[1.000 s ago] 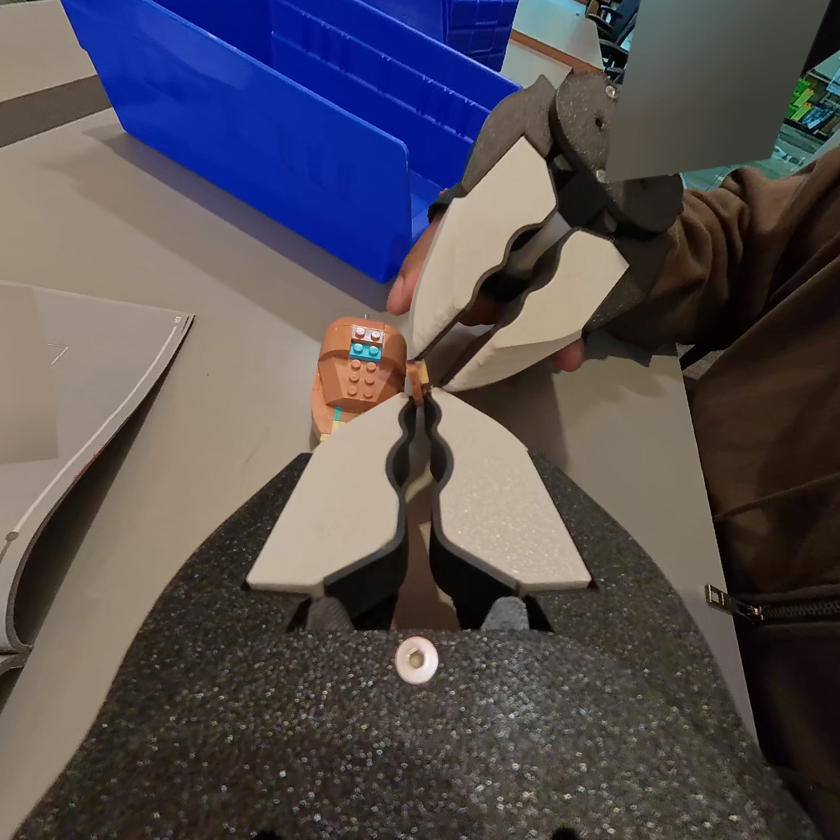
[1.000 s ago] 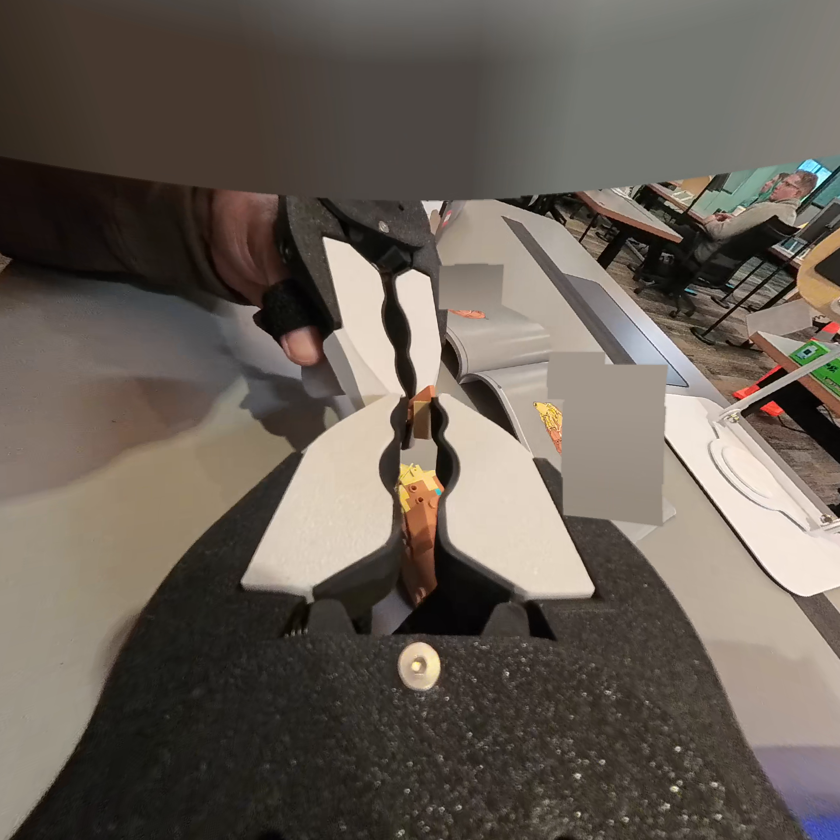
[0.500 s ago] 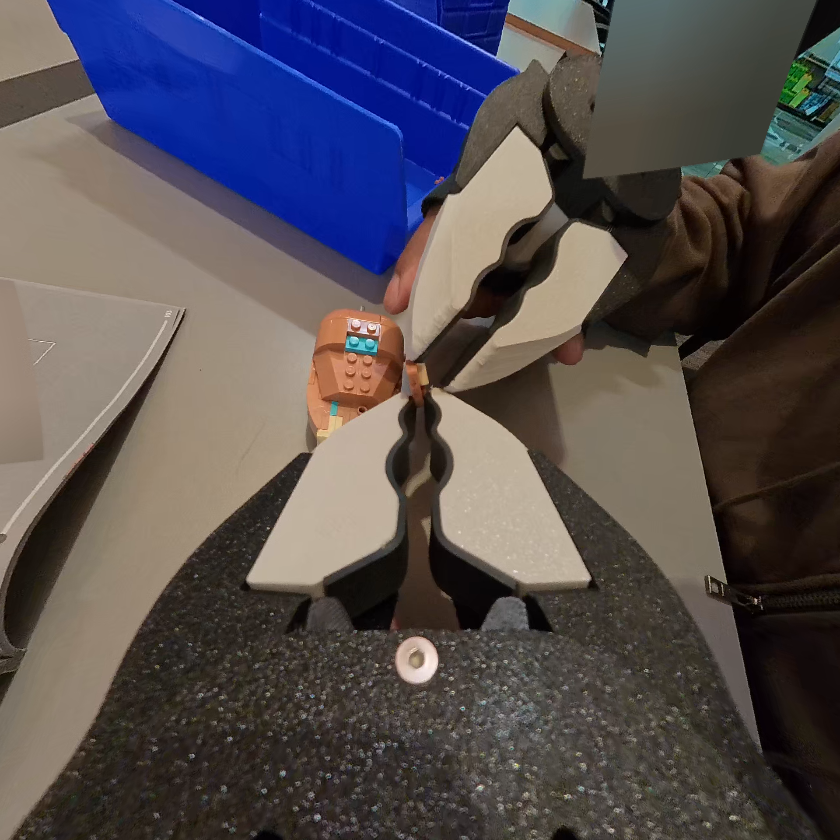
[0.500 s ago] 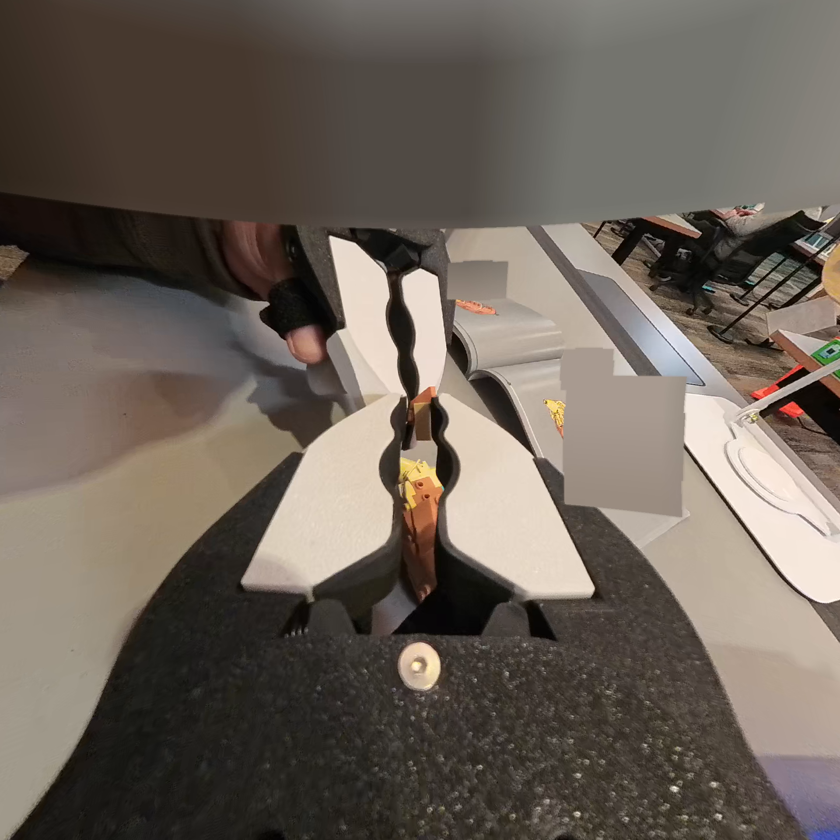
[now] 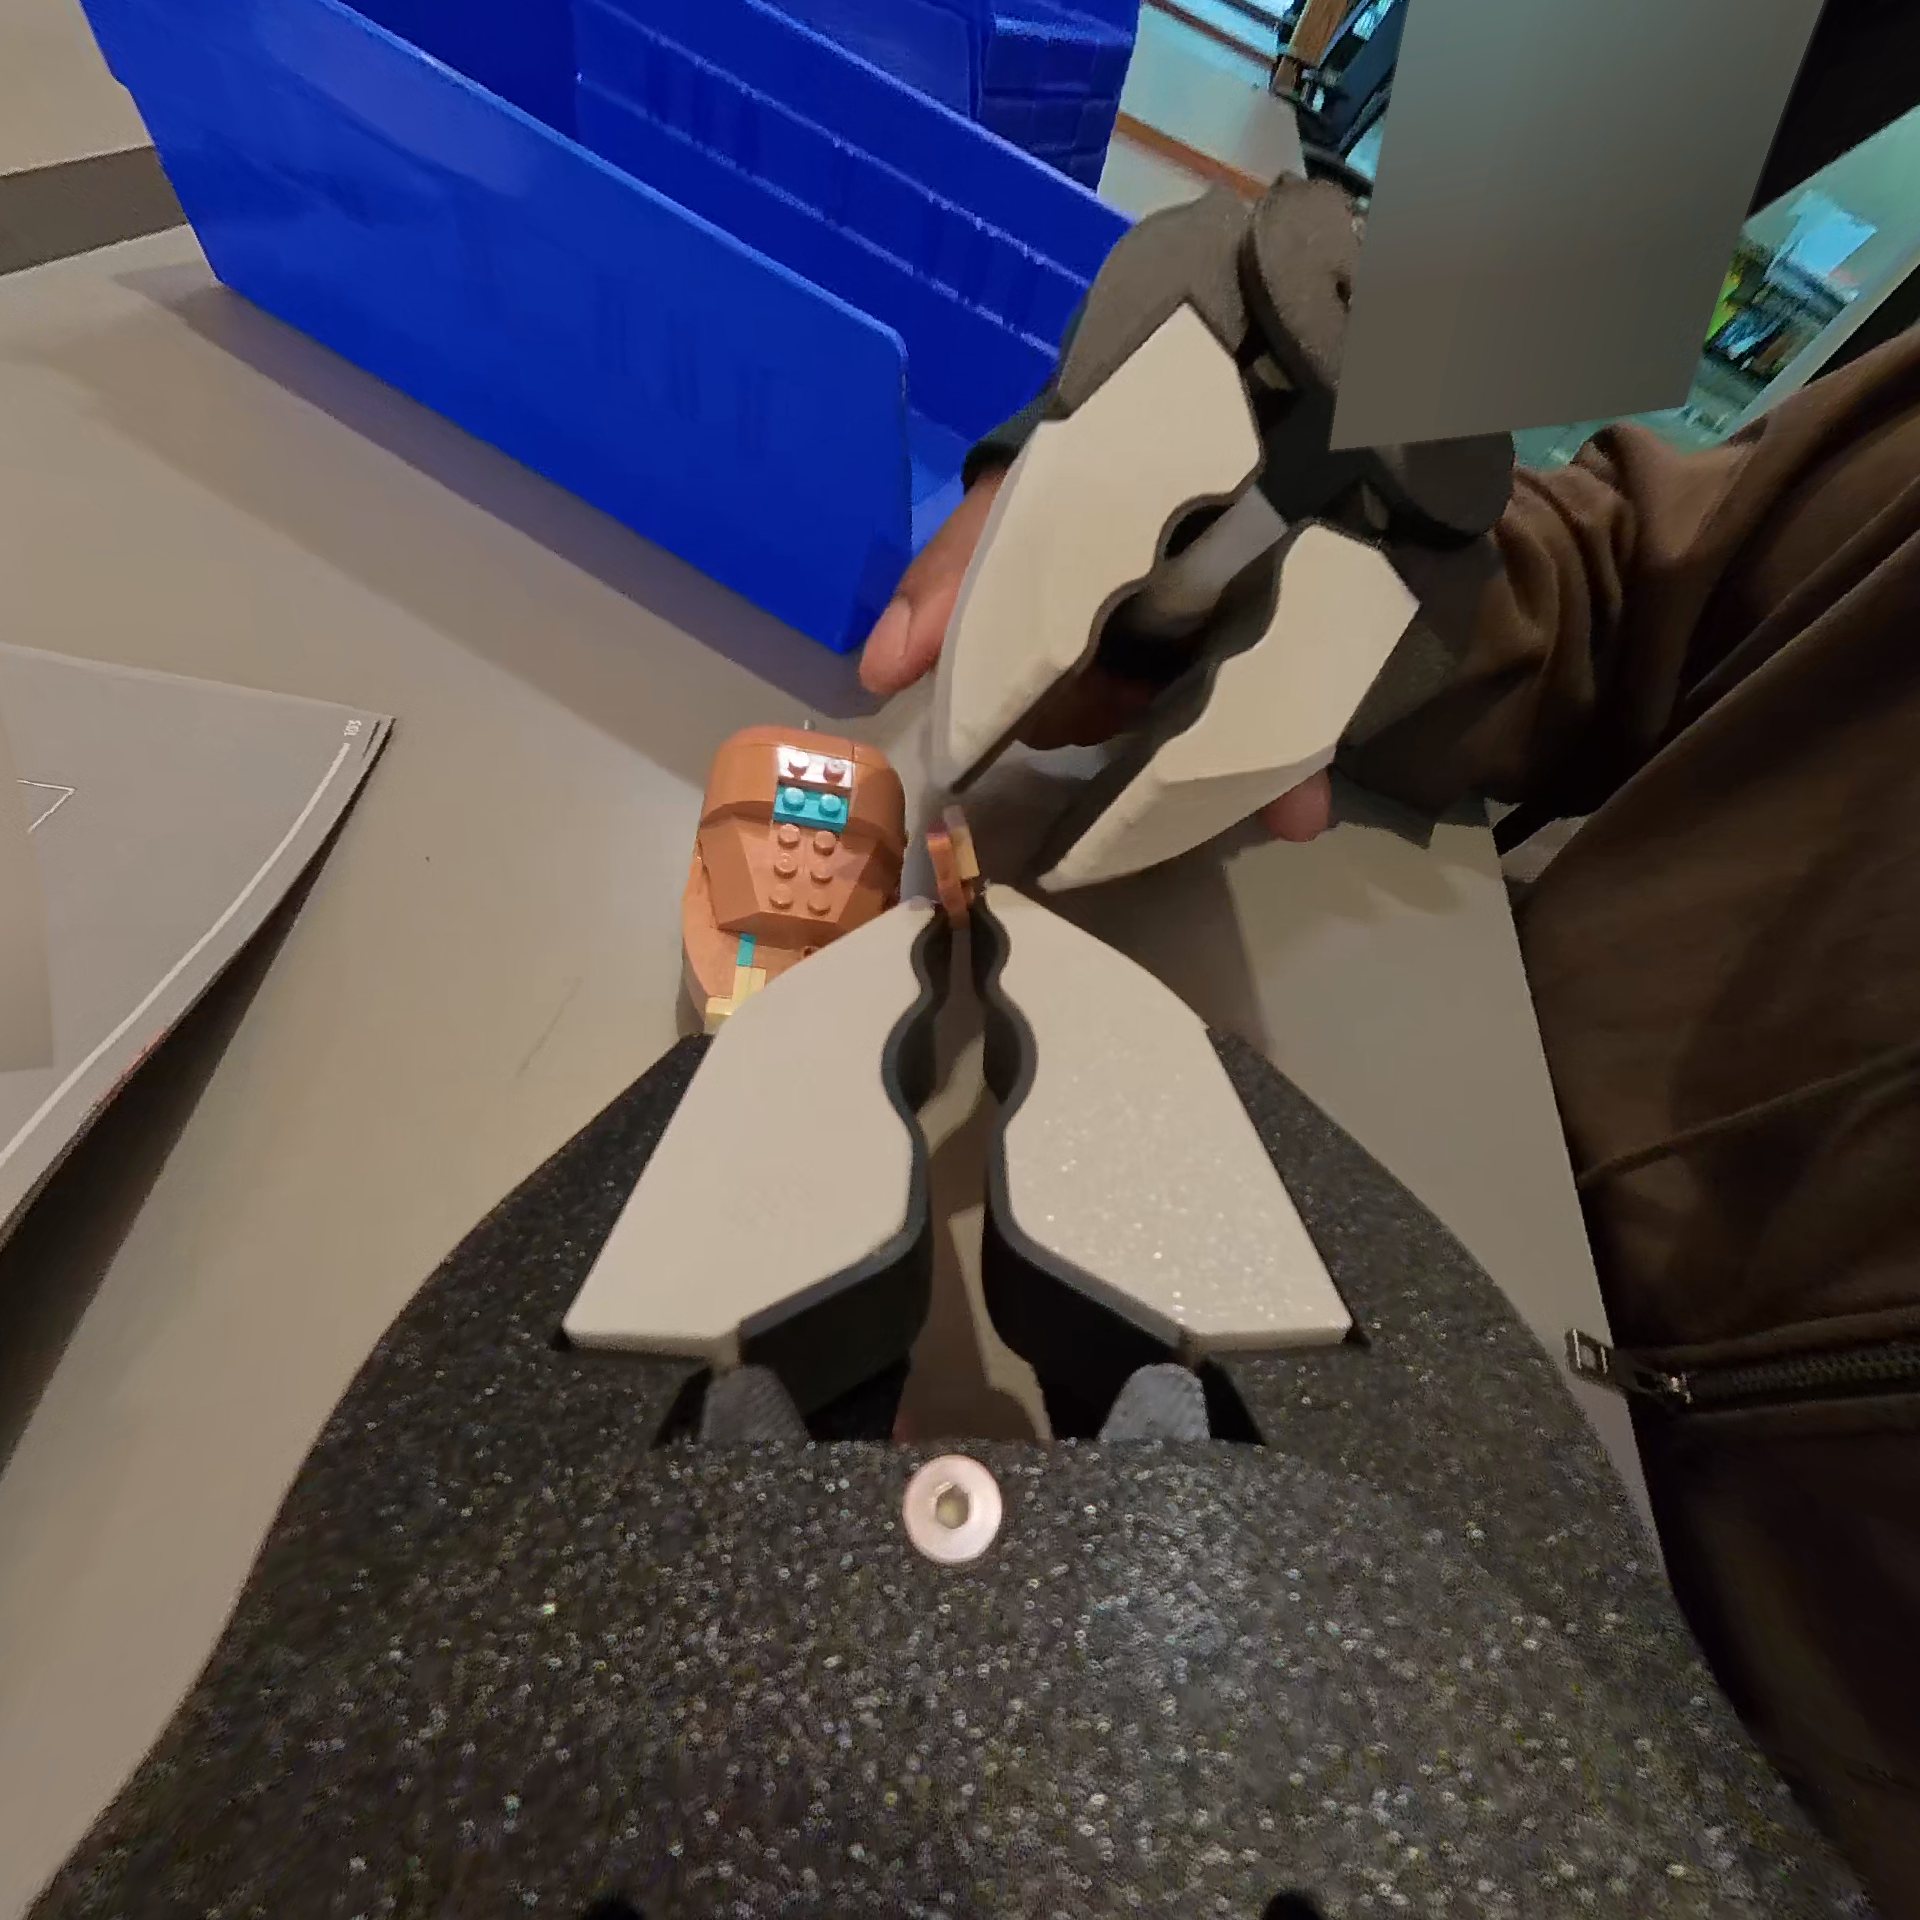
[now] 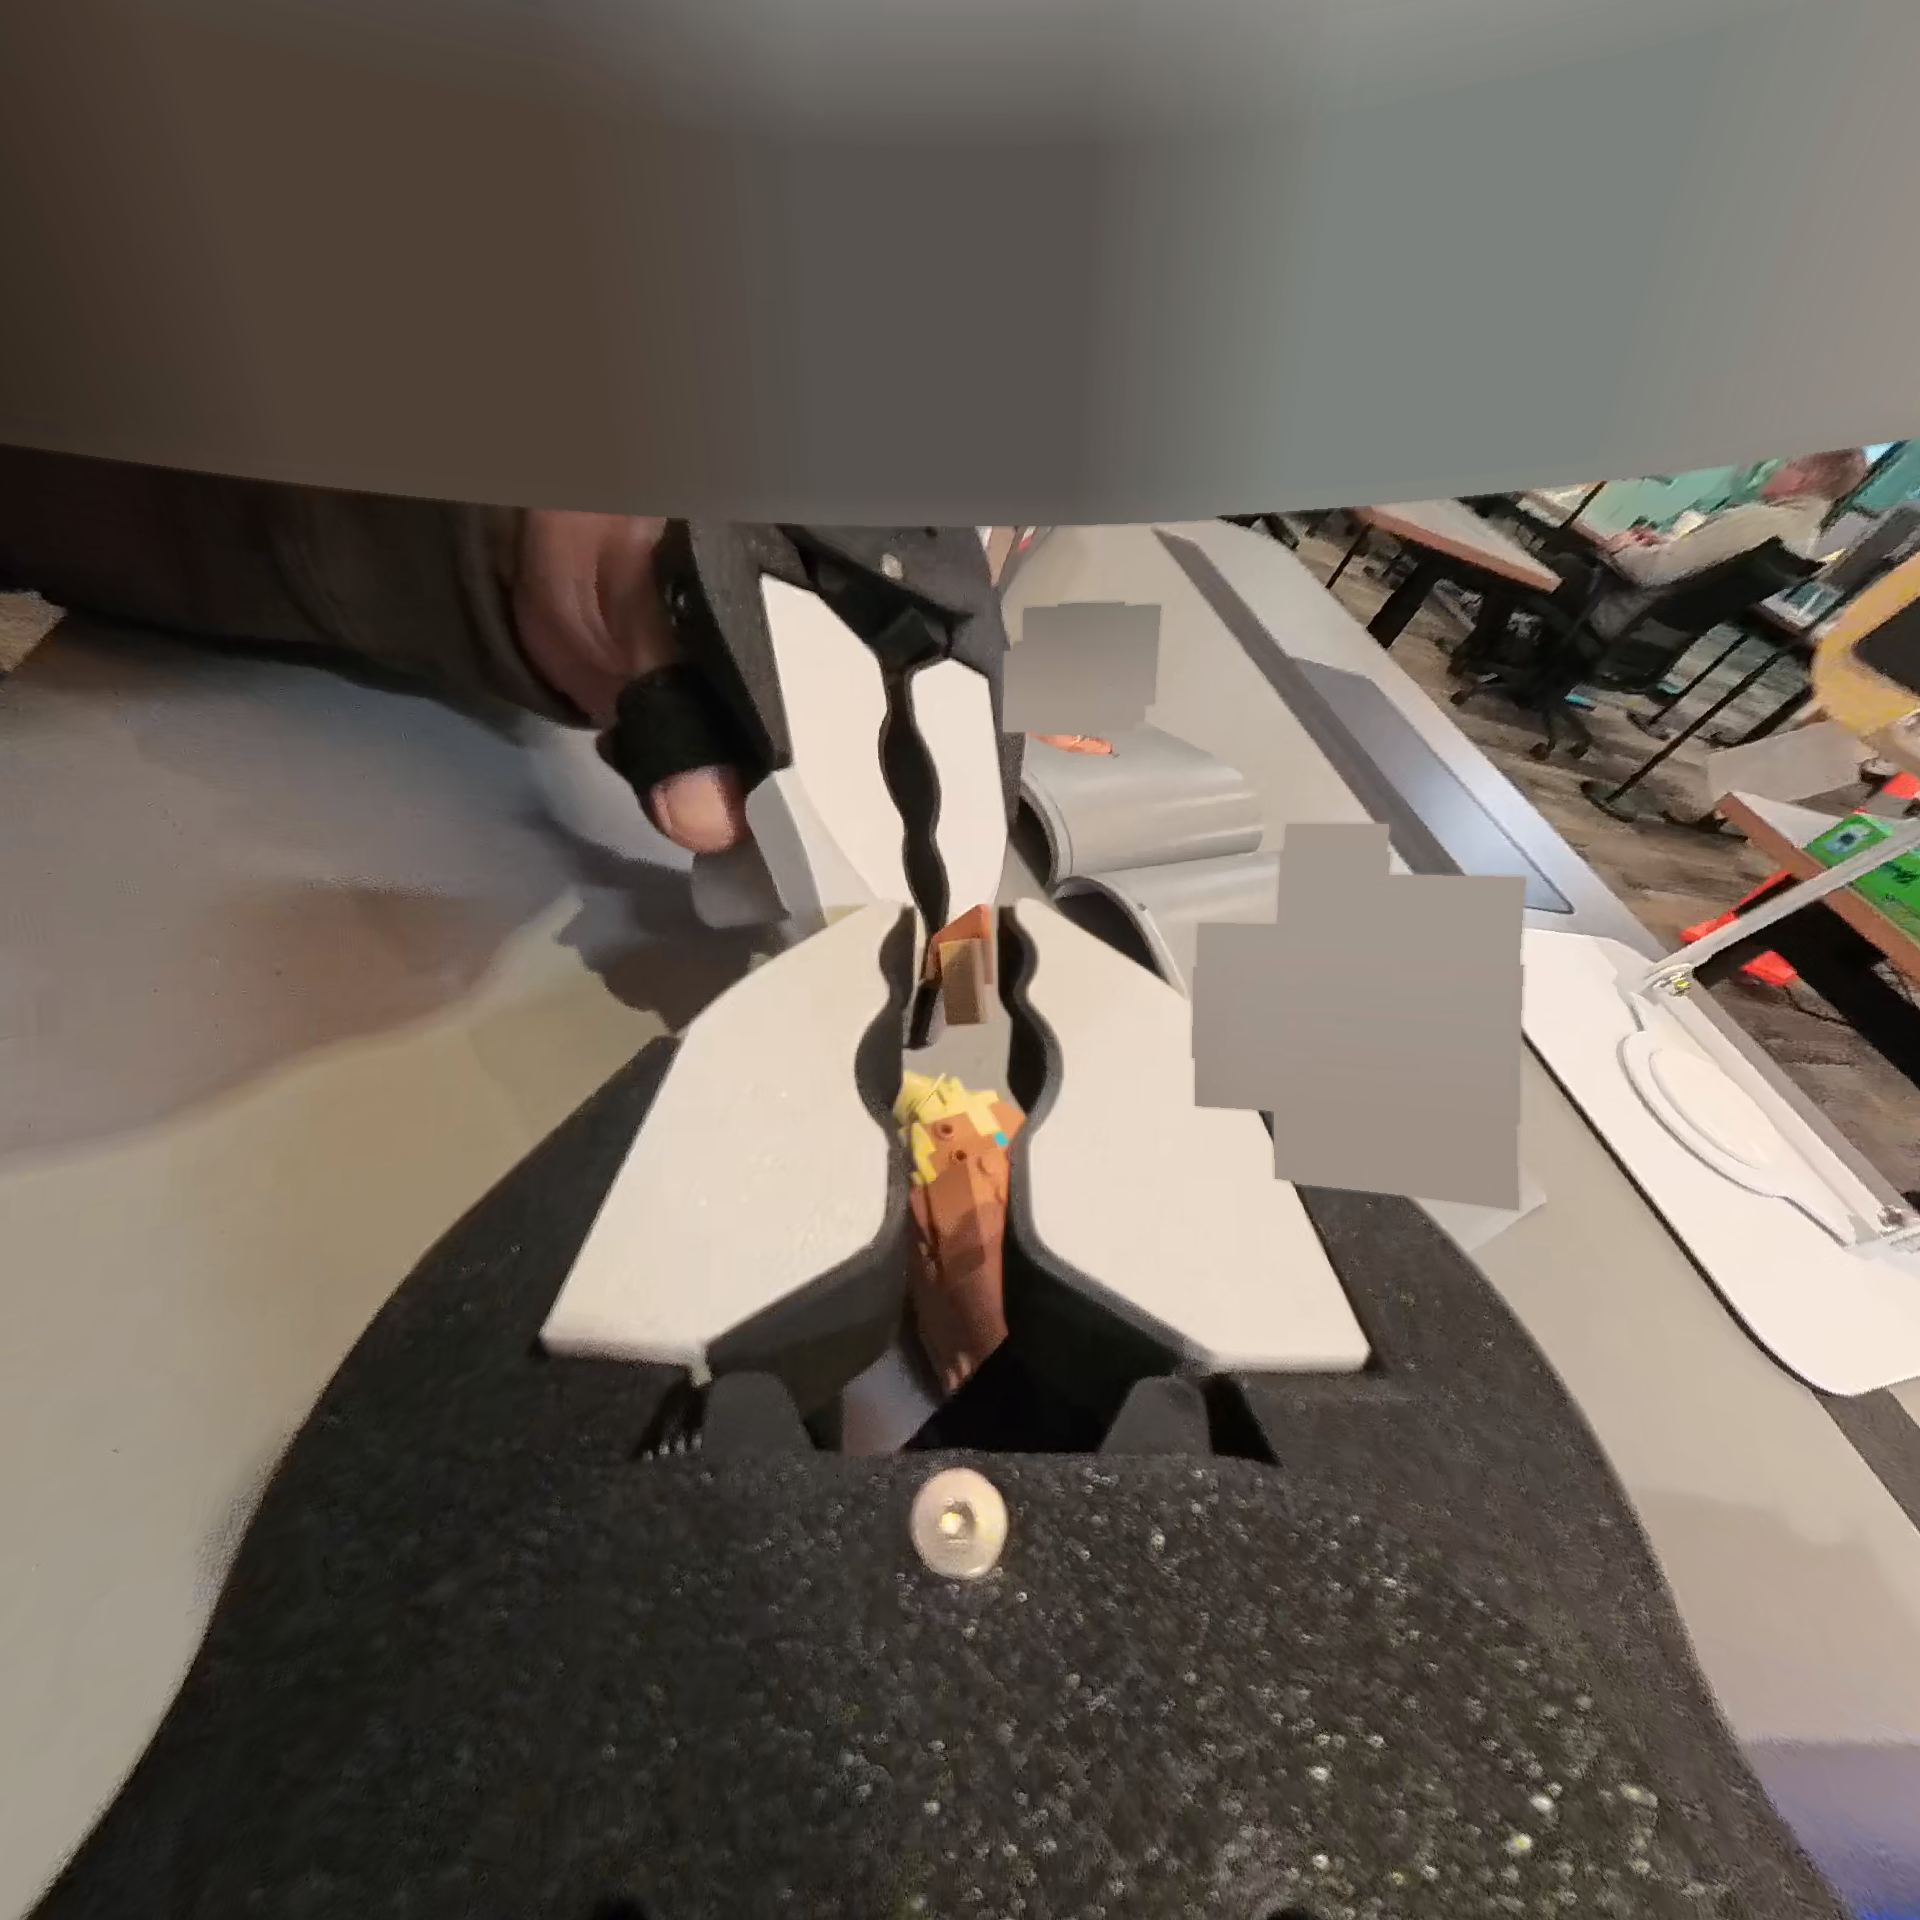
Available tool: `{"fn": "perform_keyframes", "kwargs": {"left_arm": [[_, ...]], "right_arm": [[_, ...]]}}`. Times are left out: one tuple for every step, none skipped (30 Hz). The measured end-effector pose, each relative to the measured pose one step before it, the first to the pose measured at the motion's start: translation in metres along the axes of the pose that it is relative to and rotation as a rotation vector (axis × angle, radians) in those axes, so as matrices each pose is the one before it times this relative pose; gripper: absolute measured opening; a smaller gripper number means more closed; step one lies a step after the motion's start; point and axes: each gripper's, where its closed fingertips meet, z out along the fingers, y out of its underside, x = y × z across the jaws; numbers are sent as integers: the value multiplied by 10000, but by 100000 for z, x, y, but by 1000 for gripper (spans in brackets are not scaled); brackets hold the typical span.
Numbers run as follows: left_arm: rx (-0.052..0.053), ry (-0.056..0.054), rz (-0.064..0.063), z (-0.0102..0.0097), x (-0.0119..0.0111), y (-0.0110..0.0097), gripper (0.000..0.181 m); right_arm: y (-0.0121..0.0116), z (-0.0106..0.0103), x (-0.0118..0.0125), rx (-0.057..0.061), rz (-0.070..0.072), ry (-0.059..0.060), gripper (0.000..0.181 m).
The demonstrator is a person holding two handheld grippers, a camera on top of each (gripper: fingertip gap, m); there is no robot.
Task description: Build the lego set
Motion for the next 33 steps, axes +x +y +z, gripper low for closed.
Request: {"fn": "perform_keyframes", "kwargs": {"left_arm": [[118, 41, -115, -88, -113, -98, 4], [156, 107, -165, -126, -58, -129, 4], [194, 209, -216, -143, 77, -236, 3], [219, 236, -219, -144, 131, -308, 3], [180, 247, -198, -133, 161, -241, 3], [159, 247, -191, -105, 164, -203, 3], [130, 210, -194, -92, 120, -141, 4], [94, 206, -192, -84, 97, -87, 3], [101, 240, -200, -63, 149, -98, 3], [88, 250, -222, -56, 159, -72, 3], [91, 290, -205, -35, 225, -63, 3], [97, 307, -220, -18, 257, -70, 4], [87, 227, -189, -13, 188, -77, 3], [42, 128, -92, -2, 97, -12, 4], [28, 65, -32, -8, 42, -20, 4], [45, 54, -28, -17, 45, -50, 4], [51, 57, -46, -24, 41, -60, 4], [36, 19, -33, -36, -12, -49, 3], [20, -20, 0, -50, -56, -31, 4], [23, -39, -2, -77, -104, -52, 4], [6, -60, 4, -98, -130, -49, 4], [-17, -106, 47, -133, -182, -27, 4], [-47, -150, 95, -156, -234, -21, 4], [-38, -157, 106, -177, -227, -36, 4], [-20, -116, 75, -157, -174, -47, 3], [-13, -125, 69, -138, -184, -59, 3], [-9, -101, 79, -86, -132, -50, 4], [-14, -62, 49, -32, -75, -1, 4], [-24, -30, 27, 14, -31, 32, 4], [-43, -20, 37, 55, -4, 74, 4], [-61, -24, 43, 77, -21, 124, 4], [-77, -18, 46, 79, 7, 131, 4], [-60, -4, 41, 68, 7, 110, 4]], "right_arm": [[-190, -124, 232, 125, 83, 94, 16], [-87, -116, 264, 66, 75, 94, 17], [23, -87, 204, 13, 65, 55, 17], [89, -31, 158, -13, 48, 46, 17], [74, -9, 86, -10, -13, 44, 18], [41, -10, 6, -8, -66, 23, 18], [31, 9, -44, -19, -93, 7, 17], [-25, -18, -40, 4, -117, 26, 18], [-78, -31, -9, 30, -125, 48, 18], [-62, -36, 17, 35, -95, 40, 17], [-42, -38, 9, 20, -72, 18, 17], [-36, -44, 23, 22, -83, 28, 18], [-38, -28, -65, 28, -90, -17, 18], [-53, -37, -40, 31, -77, 9, 18], [-71, -37, -18, 23, -51, 9, 17], [-105, -41, -13, 35, -31, 20, 17], [-97, -37, -10, 35, -18, 14, 17], [-22, -12, -18, 4, 3, 3, 17], [55, 6, -41, -33, 47, -36, 18], [90, 16, -79, -34, 93, -65, 18], [157, 8, -133, -67, 111, -109, 18], [269, 0, -228, -142, 105, -175, 19], [397, -21, -390, -227, 62, -304, 19], [577, -33, -593, -336, 26, -438, 18], [733, -35, -760, -417, 44, -552, 19], [867, 30, -849, -481, 85, -603, 18], [878, 79, -853, -461, 46, -555, 18], [904, 165, -834, -449, -5, -485, 19], [951, 245, -714, -485, -98, -363, 19], [800, 273, -422, -439, -260, -108, 19], [514, 251, -269, -299, -300, 4, 19], [174, 190, -347, -111, -158, -116, 19], [-79, 128, -264, 42, -8, -134, 19]]}}
